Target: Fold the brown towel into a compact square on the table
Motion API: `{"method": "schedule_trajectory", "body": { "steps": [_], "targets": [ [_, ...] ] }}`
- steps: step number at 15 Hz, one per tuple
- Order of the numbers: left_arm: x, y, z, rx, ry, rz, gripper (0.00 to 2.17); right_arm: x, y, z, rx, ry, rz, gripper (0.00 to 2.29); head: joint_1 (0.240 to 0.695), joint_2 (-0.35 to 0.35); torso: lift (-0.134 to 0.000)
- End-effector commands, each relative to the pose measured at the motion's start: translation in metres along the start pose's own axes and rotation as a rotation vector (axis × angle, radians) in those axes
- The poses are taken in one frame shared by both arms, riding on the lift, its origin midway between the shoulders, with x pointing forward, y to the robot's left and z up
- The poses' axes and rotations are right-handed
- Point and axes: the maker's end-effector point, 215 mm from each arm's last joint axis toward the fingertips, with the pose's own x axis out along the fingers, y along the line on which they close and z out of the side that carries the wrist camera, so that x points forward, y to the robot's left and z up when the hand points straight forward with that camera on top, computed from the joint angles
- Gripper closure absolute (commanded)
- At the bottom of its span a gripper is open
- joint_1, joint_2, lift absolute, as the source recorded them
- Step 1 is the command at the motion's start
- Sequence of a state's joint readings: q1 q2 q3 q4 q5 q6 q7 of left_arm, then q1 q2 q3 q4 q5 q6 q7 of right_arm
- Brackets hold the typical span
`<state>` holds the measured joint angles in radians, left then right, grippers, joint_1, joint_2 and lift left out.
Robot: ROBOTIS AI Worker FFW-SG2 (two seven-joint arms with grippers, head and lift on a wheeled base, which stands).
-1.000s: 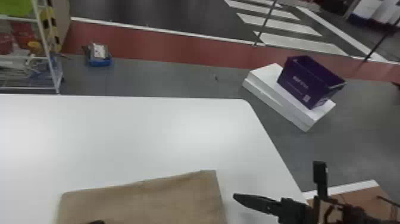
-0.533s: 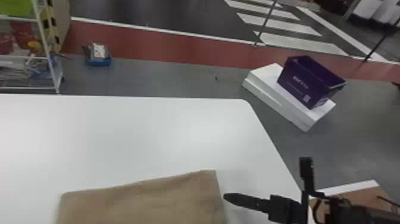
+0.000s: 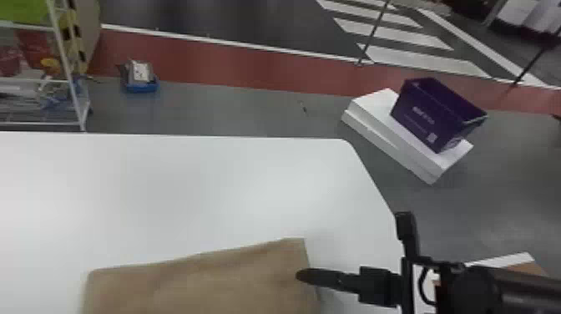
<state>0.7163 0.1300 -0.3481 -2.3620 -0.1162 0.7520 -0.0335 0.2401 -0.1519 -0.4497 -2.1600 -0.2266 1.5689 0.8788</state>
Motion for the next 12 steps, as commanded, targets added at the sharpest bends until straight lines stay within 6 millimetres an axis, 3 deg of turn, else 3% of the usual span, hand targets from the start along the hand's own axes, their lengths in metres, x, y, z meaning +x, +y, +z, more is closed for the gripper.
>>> {"method": "schedule_trajectory", "body": {
  "steps": [1, 8, 12],
  "targets": [
    [0.0, 0.0, 0.001, 0.001, -0.004, 0.0, 1.63, 0.005, 0.001, 0.009, -0.019, 0.001, -0.014, 0.28, 0.695, -0.325, -0.124],
    [0.002, 0.001, 0.002, 0.002, -0.01, -0.002, 1.63, 0.011, 0.0, 0.021, -0.036, 0.014, -0.017, 0.47, 0.695, -0.315, -0.124],
    [0.002, 0.002, 0.002, 0.002, -0.01, 0.001, 1.63, 0.014, 0.0, 0.02, -0.044, 0.021, -0.023, 0.47, 0.695, -0.306, -0.124]
  ]
}}
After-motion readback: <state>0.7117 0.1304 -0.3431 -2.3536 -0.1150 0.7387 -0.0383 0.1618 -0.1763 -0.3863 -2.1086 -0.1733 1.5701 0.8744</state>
